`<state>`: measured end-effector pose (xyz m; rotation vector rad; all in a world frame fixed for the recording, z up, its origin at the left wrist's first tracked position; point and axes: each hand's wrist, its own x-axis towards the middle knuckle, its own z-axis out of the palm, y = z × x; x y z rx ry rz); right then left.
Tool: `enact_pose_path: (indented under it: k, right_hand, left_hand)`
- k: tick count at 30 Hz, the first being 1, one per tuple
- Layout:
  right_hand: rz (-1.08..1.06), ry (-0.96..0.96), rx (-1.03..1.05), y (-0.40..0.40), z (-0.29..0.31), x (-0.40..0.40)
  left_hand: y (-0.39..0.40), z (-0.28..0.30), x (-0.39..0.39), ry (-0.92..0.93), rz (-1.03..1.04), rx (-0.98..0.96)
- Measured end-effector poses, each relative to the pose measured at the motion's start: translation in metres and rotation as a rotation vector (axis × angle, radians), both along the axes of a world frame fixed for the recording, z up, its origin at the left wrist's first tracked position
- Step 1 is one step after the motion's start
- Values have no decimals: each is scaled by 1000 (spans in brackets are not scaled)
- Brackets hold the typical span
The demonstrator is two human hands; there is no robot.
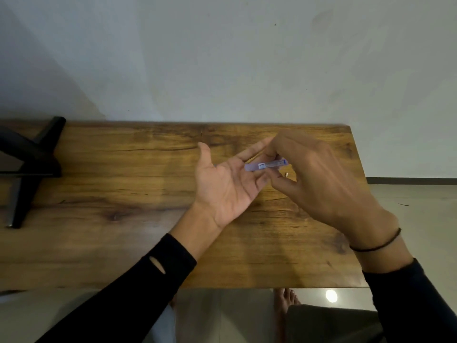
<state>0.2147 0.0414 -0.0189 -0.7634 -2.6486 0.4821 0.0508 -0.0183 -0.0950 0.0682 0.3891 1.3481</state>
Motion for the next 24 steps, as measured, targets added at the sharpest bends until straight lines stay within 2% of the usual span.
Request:
enact_pose_path:
  k: [5, 9, 19, 24]
  right_hand:
    - [45, -147, 111, -3, 11, 0]
    - [50, -194, 194, -3, 16, 0]
    - [31, -181, 237, 0, 19, 2]
    - [-20, -148, 243, 5, 20, 7]
  left_hand:
    - [-1, 0, 14, -84, 37, 47]
    - [-1, 2, 15, -66, 61, 55]
    - [2, 3, 17, 37, 99, 24]
    - [1, -1, 16, 6, 77, 53]
